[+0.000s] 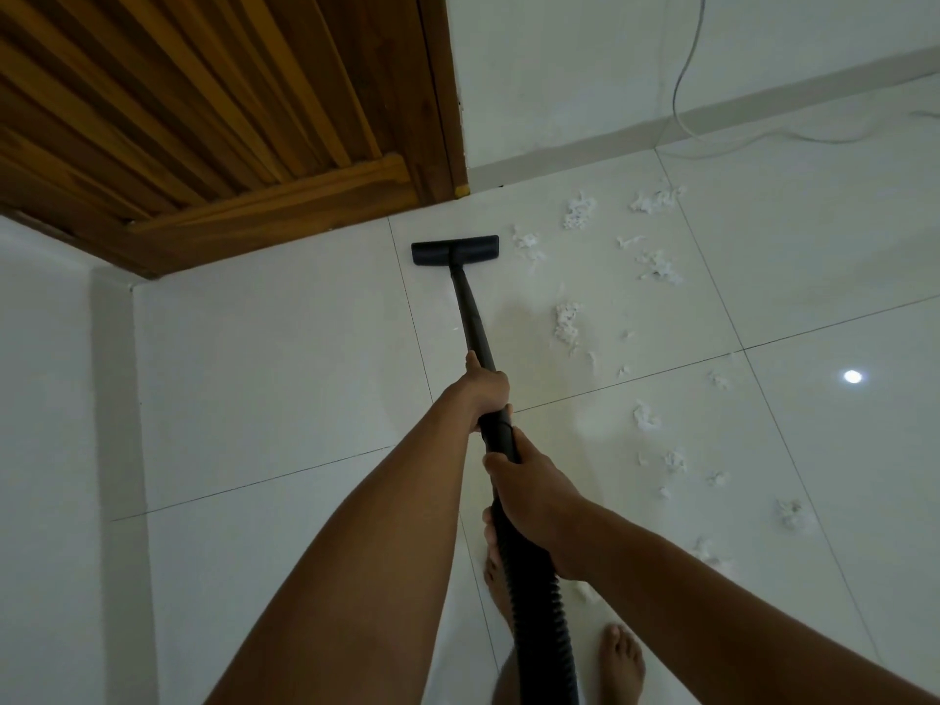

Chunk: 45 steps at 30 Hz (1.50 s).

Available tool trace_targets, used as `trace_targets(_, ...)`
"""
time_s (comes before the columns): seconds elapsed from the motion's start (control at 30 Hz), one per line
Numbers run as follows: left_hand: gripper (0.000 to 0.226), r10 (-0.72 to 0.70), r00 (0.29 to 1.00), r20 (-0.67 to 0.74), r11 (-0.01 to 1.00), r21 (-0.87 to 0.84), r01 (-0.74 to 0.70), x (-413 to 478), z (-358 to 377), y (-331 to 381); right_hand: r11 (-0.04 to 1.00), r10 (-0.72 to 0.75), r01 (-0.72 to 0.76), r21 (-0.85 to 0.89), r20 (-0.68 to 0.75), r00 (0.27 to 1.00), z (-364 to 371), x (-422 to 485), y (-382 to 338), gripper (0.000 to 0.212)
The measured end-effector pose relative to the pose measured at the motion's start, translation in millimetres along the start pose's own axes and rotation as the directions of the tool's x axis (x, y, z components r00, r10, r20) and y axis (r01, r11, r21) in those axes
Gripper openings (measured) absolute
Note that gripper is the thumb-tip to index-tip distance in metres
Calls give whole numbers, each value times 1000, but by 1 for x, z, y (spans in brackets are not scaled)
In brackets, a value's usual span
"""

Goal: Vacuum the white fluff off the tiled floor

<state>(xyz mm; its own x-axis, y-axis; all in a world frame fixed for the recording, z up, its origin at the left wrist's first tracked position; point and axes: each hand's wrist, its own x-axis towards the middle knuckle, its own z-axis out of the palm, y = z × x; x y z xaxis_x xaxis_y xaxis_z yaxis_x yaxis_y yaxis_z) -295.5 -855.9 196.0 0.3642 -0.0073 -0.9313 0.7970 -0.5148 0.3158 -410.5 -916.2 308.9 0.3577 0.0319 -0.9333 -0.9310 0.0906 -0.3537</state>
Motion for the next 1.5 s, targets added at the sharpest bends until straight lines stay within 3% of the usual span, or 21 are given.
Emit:
trace_targets(0.4,74,-51,999,-10,991,-126,49,-63,85,-80,999,7,-4,-53,54,999,-50,-54,106,46)
trace_targets(0.73,72,-50,998,-35,995,-90,47,-105,167,-166,999,41,-42,5,109,993,-91,-95,219,39)
trace_targets(1.17,71,-21,1000,-20,998,-55,19,-142,204,-286,998,61,-61,3,103,993,-65,-133,343,40)
trace_targets(1.5,72,-17,1000,6,999,-39,17,-184,229,-414,981,-47,53,-184,35,998,-28,-164,478,48)
